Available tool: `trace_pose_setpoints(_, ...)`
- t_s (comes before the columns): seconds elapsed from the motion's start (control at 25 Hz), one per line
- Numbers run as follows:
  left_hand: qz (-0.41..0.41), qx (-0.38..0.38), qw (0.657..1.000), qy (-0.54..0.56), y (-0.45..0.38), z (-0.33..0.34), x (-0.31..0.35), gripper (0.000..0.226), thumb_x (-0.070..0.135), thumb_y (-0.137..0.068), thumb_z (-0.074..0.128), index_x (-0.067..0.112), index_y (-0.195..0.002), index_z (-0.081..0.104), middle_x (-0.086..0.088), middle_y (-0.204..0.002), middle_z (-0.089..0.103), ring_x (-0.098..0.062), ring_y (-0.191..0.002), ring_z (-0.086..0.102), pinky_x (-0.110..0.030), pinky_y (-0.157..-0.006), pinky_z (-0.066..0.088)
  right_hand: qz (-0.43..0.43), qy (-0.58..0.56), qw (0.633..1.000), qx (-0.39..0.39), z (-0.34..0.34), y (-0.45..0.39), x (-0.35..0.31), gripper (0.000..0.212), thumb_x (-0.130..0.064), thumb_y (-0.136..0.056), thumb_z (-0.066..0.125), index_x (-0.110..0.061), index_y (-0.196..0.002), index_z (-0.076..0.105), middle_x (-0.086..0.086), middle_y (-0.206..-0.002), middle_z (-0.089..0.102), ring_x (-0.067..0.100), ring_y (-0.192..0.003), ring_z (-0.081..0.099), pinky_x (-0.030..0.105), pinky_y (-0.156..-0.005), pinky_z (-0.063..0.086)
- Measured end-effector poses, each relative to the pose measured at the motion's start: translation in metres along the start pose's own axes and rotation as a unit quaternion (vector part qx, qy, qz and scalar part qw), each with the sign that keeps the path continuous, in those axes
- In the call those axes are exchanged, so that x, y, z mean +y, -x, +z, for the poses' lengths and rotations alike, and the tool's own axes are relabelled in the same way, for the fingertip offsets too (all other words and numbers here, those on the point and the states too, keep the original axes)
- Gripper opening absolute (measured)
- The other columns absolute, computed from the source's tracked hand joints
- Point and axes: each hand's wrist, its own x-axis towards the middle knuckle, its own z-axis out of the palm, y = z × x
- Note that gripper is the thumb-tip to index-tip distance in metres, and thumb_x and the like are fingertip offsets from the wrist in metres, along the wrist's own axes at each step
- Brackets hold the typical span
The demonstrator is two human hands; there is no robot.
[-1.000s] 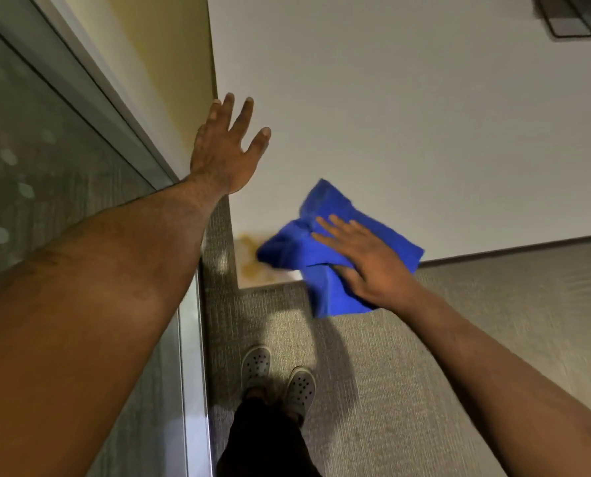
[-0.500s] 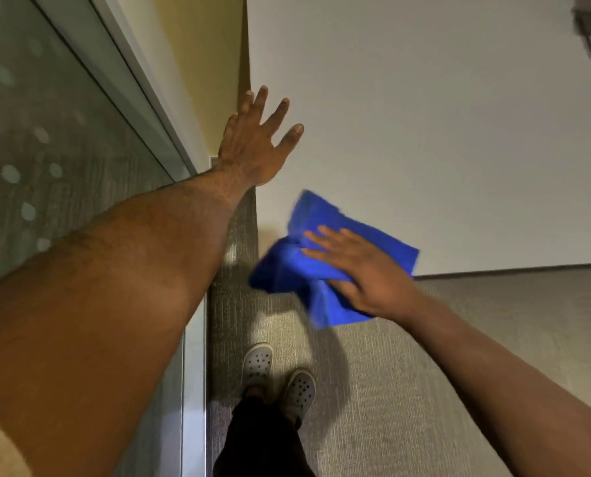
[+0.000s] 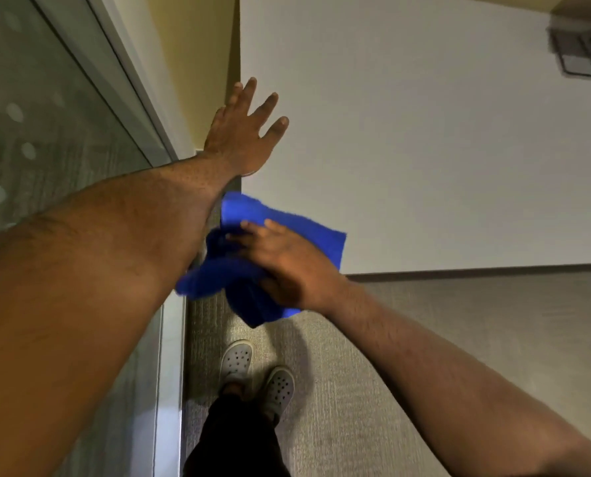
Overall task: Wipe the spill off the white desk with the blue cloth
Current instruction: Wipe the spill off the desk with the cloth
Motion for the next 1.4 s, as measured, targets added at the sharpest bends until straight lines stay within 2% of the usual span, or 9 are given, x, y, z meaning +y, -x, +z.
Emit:
trace_pose_setpoints(0.24, 0.008, 0.001, 1.0, -0.018, 0.004, 0.0, -0.001, 0.07, 0.073, -0.093, 0.014, 0.04, -0.155, 0.011, 0.006, -0.166, -0.01, -0.019, -0.152, -0.011, -0.047, -0.122, 0.001, -0.007, 0.028, 0.997, -0.07, -0.005, 0.079, 0.031, 0.049, -0.037, -0.096, 0.044, -0.025, -0.144, 0.04, -0.006, -0.155, 0.029, 0.013, -0.146, 0.02, 0.036, -0.121, 0.012)
trace_pose_setpoints(0.44, 0.009, 0.002, 1.0, -0.012, 0.002, 0.0, 0.002, 0.07, 0.072, -0.093, 0.018, 0.04, -0.155, 0.013, 0.005, -0.166, -0.008, -0.019, -0.152, -0.011, -0.043, -0.122, -0.001, 0.174, -0.034, 0.984, 0.029, -0.048, 0.123, 0.095, 0.047, -0.026, -0.099, 0.043, -0.026, -0.145, 0.034, -0.011, -0.153, 0.027, 0.006, -0.145, 0.016, 0.032, -0.12, 0.01)
trace_pose_setpoints(0.56, 0.008, 0.003, 1.0, -0.02, 0.0, 0.004, -0.002, 0.071, 0.075, -0.092, 0.018, 0.041, -0.154, 0.013, 0.006, -0.166, -0.007, -0.019, -0.152, -0.01, -0.043, -0.122, 0.0, 0.298, -0.046, 0.945, 0.125, -0.066, 0.147, 0.124, 0.047, -0.025, -0.101, 0.043, -0.03, -0.145, 0.028, -0.011, -0.151, 0.028, 0.0, -0.14, 0.015, 0.033, -0.119, 0.013)
trace_pose_setpoints(0.76, 0.008, 0.012, 0.998, -0.058, -0.008, 0.005, -0.009, 0.075, 0.077, -0.089, 0.013, 0.04, -0.154, 0.011, 0.003, -0.166, -0.003, -0.021, -0.152, -0.008, -0.045, -0.122, 0.002, 0.433, -0.031, 0.877, 0.208, -0.063, 0.157, 0.142, 0.048, -0.028, -0.102, 0.04, -0.02, -0.148, 0.029, 0.005, -0.156, 0.029, 0.023, -0.145, 0.02, 0.042, -0.119, 0.012)
trace_pose_setpoints(0.88, 0.01, -0.008, 0.999, -0.05, -0.008, 0.002, -0.011, 0.076, 0.074, -0.091, 0.011, 0.034, -0.156, 0.009, 0.001, -0.166, -0.006, -0.022, -0.152, -0.01, -0.044, -0.121, -0.002, 0.4, 0.01, 0.9, 0.174, -0.058, 0.138, 0.127, 0.051, -0.032, -0.101, 0.037, -0.019, -0.148, 0.027, 0.006, -0.157, 0.027, 0.028, -0.146, 0.019, 0.051, -0.119, 0.012)
trace_pose_setpoints(1.0, 0.035, -0.029, 0.999, 0.005, -0.011, -0.007, -0.012, 0.069, 0.056, -0.097, 0.021, 0.023, -0.156, 0.017, -0.007, -0.166, 0.001, -0.03, -0.152, -0.007, -0.053, -0.119, 0.0, 0.24, 0.043, 0.966, 0.088, -0.036, 0.09, 0.087, 0.051, -0.035, -0.096, 0.039, -0.022, -0.146, 0.036, 0.002, -0.155, 0.031, 0.027, -0.145, 0.022, 0.049, -0.119, 0.014)
trace_pose_setpoints(1.12, 0.042, -0.073, 0.996, 0.035, -0.021, -0.025, -0.021, 0.057, 0.039, -0.102, 0.024, 0.018, -0.155, 0.023, -0.012, -0.165, 0.007, -0.034, -0.152, -0.001, -0.053, -0.12, 0.003, 0.091, 0.068, 0.993, 0.018, -0.012, 0.019, 0.049, 0.048, -0.038, -0.097, 0.041, -0.029, -0.144, 0.038, -0.004, -0.155, 0.032, 0.023, -0.145, 0.024, 0.043, -0.117, 0.012)
trace_pose_setpoints(1.28, -0.033, -0.102, 0.985, 0.134, -0.031, -0.052, -0.019, 0.062, 0.063, -0.095, 0.022, 0.033, -0.142, 0.049, 0.004, -0.158, 0.036, -0.016, -0.147, 0.027, -0.035, -0.122, 0.013, 0.028, 0.111, 0.993, -0.021, -0.008, -0.06, 0.045, 0.046, -0.04, -0.097, 0.043, -0.022, -0.139, 0.045, -0.001, -0.149, 0.042, 0.021, -0.143, 0.026, 0.041, -0.116, 0.013)
trace_pose_setpoints(1.4, -0.041, -0.074, 0.983, 0.164, -0.028, -0.06, -0.012, 0.069, 0.069, -0.093, 0.021, 0.028, -0.132, 0.06, 0.016, -0.137, 0.059, -0.009, -0.133, 0.046, -0.031, -0.118, 0.025, 0.062, 0.161, 0.985, -0.019, -0.018, -0.112, 0.058, 0.041, -0.037, -0.098, 0.04, -0.01, -0.123, 0.057, 0.011, -0.13, 0.056, 0.025, -0.132, 0.038, 0.04, -0.111, 0.023)
